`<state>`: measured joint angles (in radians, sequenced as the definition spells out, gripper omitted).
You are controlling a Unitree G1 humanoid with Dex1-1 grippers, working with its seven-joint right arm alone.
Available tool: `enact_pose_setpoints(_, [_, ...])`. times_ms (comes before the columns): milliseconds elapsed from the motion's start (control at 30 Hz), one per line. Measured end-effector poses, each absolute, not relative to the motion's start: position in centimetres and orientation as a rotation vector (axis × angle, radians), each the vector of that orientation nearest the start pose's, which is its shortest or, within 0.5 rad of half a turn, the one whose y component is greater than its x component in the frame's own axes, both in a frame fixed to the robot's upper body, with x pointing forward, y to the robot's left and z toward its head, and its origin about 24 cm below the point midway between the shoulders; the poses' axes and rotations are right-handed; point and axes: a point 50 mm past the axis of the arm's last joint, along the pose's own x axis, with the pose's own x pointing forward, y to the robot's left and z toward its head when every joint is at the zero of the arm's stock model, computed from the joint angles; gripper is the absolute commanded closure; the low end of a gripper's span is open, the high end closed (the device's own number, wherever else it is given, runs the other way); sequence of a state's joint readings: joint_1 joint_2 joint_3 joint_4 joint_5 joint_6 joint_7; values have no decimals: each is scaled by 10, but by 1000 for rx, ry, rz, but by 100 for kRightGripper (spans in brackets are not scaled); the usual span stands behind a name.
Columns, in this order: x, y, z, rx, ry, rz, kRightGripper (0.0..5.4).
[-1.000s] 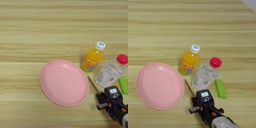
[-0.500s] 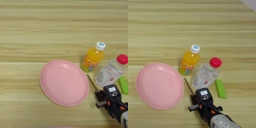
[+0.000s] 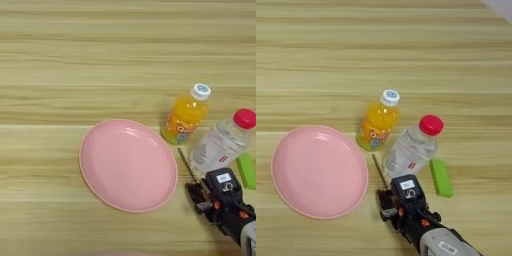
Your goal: Move the objects on the table
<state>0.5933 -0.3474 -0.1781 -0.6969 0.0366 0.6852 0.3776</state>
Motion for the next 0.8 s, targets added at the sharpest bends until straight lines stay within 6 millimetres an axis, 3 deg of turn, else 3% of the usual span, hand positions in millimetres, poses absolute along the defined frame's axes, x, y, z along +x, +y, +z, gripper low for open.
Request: enact_pose_setpoints(800, [120,-235,53,-257,606,119,43])
